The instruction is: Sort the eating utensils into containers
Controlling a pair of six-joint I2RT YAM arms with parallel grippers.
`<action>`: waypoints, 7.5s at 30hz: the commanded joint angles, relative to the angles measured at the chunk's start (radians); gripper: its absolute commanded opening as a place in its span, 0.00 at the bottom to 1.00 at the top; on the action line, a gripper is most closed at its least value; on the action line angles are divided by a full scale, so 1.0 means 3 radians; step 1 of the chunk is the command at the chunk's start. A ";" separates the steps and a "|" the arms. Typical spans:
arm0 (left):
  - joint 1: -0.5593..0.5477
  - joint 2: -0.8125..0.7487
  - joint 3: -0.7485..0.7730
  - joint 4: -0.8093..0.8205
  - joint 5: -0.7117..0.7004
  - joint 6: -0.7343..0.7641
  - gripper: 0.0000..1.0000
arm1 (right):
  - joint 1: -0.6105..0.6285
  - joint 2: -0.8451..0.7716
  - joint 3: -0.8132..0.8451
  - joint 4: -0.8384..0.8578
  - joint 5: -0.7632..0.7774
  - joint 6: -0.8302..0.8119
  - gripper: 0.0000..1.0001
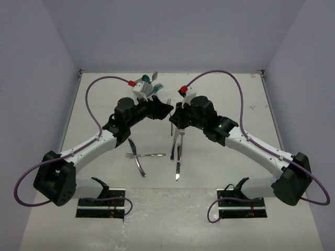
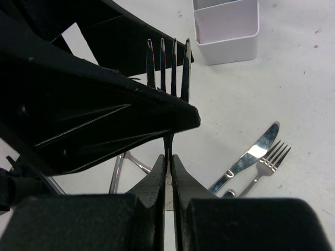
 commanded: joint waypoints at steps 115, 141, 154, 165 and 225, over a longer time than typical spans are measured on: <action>0.0203 0.0366 -0.0009 0.0121 0.0544 -0.0177 1.00 | -0.0131 0.0144 -0.0511 0.0432 0.0185 0.0288 0.00; -0.0017 0.1103 0.0185 0.0898 0.0834 -0.0893 0.13 | -0.0203 0.0108 -0.0306 0.0585 0.0538 0.0370 0.00; 0.0504 0.1067 0.0752 0.0775 0.0655 0.0201 0.00 | -0.0269 -0.0126 -0.0199 0.0324 0.0569 0.0381 0.99; 0.0919 0.1481 0.1830 0.0260 0.0906 0.1902 0.00 | -0.0540 -0.0178 -0.0439 0.0217 0.0604 0.0488 0.99; 0.0694 -0.0390 0.0037 -0.1254 -0.0336 0.0508 1.00 | 0.0456 0.0814 -0.0470 -0.1051 0.0876 0.1035 0.86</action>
